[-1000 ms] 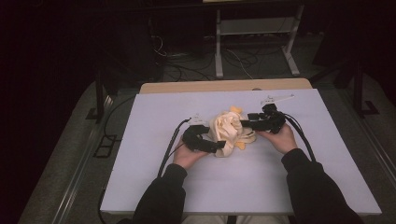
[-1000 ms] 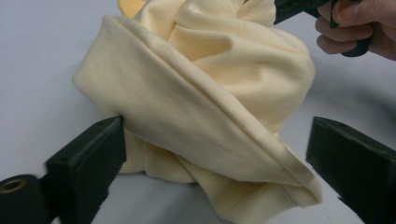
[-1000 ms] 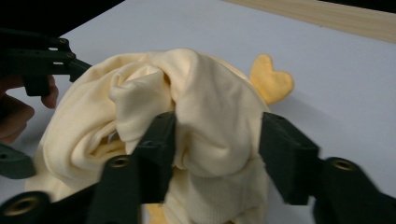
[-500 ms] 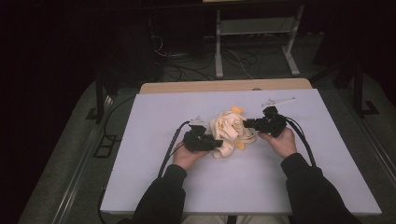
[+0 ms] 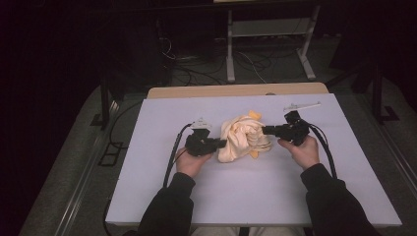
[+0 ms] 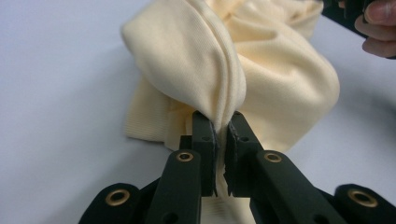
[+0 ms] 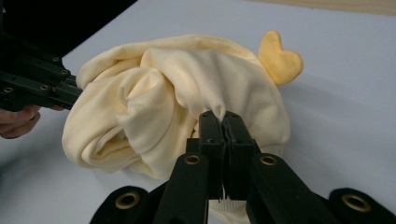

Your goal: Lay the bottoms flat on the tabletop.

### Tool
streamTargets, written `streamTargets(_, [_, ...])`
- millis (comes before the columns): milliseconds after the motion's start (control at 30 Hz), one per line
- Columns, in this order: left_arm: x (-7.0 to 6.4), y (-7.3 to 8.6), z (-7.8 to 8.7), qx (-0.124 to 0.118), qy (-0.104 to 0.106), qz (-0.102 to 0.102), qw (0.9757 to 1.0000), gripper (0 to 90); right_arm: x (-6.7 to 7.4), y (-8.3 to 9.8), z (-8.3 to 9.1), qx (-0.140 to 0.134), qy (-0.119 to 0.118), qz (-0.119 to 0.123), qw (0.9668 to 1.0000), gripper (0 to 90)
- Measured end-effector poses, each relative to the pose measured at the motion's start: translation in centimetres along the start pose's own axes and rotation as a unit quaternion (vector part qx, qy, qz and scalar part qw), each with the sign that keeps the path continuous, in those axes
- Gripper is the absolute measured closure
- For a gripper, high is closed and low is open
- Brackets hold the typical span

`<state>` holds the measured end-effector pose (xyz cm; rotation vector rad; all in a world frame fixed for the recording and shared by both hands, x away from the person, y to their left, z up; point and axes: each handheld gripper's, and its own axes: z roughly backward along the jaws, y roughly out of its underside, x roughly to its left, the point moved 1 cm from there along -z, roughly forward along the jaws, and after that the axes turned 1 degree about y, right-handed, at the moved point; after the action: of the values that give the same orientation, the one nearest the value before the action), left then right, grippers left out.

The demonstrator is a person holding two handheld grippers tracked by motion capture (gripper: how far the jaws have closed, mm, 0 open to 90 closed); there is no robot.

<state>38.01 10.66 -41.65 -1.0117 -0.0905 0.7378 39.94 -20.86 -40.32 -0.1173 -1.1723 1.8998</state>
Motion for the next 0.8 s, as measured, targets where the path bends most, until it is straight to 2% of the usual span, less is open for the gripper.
streamTargets(267, [0.2,-0.6,1.4,-0.026,-0.005,0.003,0.9997,83.1,-0.3,-0.5,1.8,-0.027,-0.002,-0.01,0.9996,87.2])
streamTargets(567, [-0.2,-1.8,2.9,-0.057,0.005,0.003,0.9984,83.7,-1.0,-1.4,4.5,-0.073,0.009,-0.028,0.9969,87.3])
streamTargets(800, [-0.3,-2.2,3.5,-0.065,0.003,0.002,0.9979,84.3,-1.2,-1.8,5.4,-0.085,0.018,-0.03,0.9958,87.3])
